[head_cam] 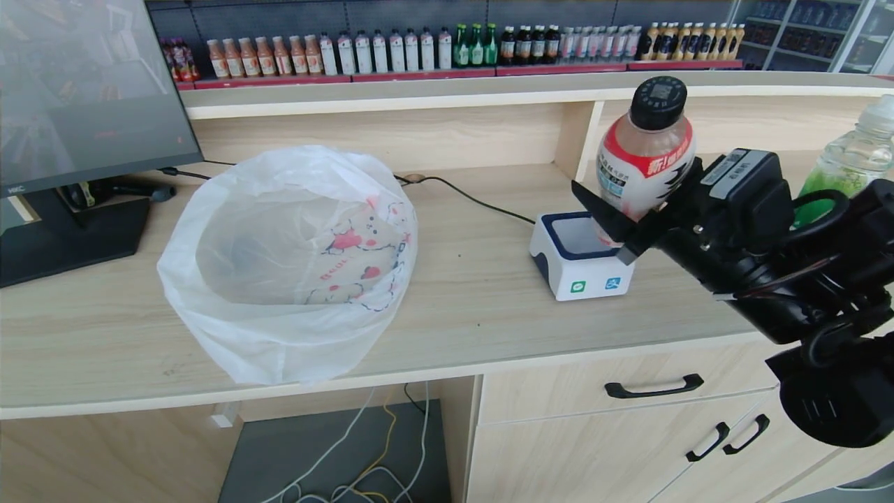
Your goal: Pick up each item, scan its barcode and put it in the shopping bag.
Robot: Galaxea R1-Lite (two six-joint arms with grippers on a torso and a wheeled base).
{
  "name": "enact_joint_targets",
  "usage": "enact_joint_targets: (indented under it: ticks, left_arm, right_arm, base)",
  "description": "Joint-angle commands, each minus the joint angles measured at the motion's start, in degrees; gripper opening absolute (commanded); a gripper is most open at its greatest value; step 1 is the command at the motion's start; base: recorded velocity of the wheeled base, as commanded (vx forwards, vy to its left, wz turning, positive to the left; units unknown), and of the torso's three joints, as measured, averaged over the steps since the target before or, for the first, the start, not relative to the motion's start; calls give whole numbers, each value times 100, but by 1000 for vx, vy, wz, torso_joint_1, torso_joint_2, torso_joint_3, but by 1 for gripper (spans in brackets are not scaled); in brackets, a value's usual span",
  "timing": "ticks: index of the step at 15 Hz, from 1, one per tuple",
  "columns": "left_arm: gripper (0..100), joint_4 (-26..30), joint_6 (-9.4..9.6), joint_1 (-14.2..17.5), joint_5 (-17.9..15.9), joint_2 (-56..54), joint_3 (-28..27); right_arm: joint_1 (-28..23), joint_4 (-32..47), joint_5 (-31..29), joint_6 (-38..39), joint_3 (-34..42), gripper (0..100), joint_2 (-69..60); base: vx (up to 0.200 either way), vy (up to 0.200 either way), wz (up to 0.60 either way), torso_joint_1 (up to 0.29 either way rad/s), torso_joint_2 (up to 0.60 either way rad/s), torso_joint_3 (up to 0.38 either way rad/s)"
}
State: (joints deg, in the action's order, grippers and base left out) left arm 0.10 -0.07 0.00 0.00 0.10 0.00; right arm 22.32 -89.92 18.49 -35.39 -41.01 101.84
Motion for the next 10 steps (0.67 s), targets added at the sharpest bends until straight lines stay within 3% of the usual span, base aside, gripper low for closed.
enact_joint_targets:
  ticks: [1,2,4,7,10]
  left_arm:
    - [100,-1,-1,0,0,-1,0]
    - [100,-1,-1,0,0,-1,0]
    - [100,-1,-1,0,0,-1,0]
    - [100,-1,-1,0,0,-1,0]
    - [100,-1,-1,0,0,-1,0]
  right_arm:
    - [317,-8,-382,287,119,0,-244]
    - [466,-8,-610,445,84,0,-252]
    - [976,-8,-1841,946,-12,0,-393]
    - [1477,-8,-3062,1623,23,0,-463]
    - [1828,-8,-3642,2370,14,0,-481]
  base:
    - [0,0,0,0,0,0]
    - [0,0,0,0,0,0]
    - [0,0,0,0,0,0]
    - [0,0,0,0,0,0]
    - [0,0,0,0,0,0]
